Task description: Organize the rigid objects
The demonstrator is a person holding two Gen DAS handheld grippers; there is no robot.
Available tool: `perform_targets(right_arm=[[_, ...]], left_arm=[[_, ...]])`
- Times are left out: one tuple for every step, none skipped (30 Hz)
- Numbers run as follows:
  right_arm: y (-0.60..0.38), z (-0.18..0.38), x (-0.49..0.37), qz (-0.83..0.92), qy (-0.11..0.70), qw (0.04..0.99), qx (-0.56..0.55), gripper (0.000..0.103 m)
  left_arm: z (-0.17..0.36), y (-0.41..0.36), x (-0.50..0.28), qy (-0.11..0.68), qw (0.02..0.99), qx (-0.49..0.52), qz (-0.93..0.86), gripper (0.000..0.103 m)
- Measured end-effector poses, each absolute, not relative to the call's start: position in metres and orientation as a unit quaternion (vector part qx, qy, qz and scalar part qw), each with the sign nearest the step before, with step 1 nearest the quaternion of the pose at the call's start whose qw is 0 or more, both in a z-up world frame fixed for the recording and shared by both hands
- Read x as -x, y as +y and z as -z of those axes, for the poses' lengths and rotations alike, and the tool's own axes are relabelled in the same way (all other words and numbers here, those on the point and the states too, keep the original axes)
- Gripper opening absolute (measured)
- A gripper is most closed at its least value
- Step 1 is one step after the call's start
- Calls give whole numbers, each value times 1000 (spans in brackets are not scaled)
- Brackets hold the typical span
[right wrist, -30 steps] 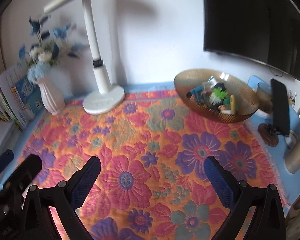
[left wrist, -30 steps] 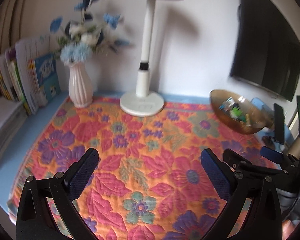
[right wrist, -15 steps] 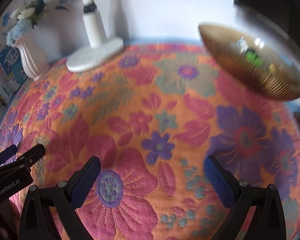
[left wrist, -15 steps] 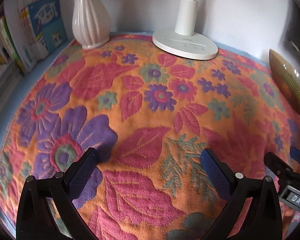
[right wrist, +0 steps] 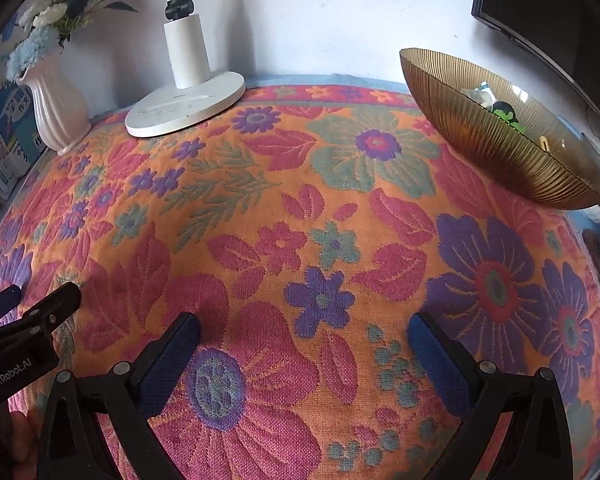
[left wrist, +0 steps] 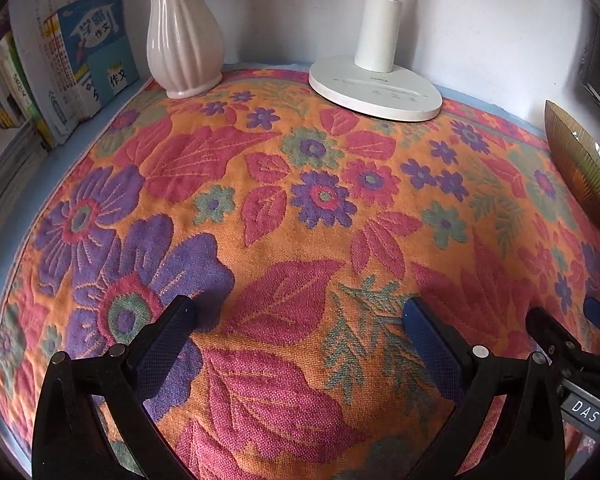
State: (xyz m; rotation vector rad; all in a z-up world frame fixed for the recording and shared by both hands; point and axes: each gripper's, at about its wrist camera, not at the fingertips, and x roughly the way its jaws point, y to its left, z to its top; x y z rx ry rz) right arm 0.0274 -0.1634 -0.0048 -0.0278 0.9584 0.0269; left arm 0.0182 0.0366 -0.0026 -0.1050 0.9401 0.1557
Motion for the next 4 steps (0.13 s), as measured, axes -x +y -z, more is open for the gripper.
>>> perform_targets(right_arm=[[-163,5,-27,-13,461,887,14,103],[-164,5,-27,-14,460,888,14,103],[-165,5,-27,-15,460,888,13,103],[-165,5,-27,-16,460,888,12,103]], left_arm=[[3,37,-19,452,887,51,-74,103],[3,37,-19,452,888,50,-74,103],[3,37,-19,451,888,50,-74,103],[3,37,-19,451,888,49,-74,103]])
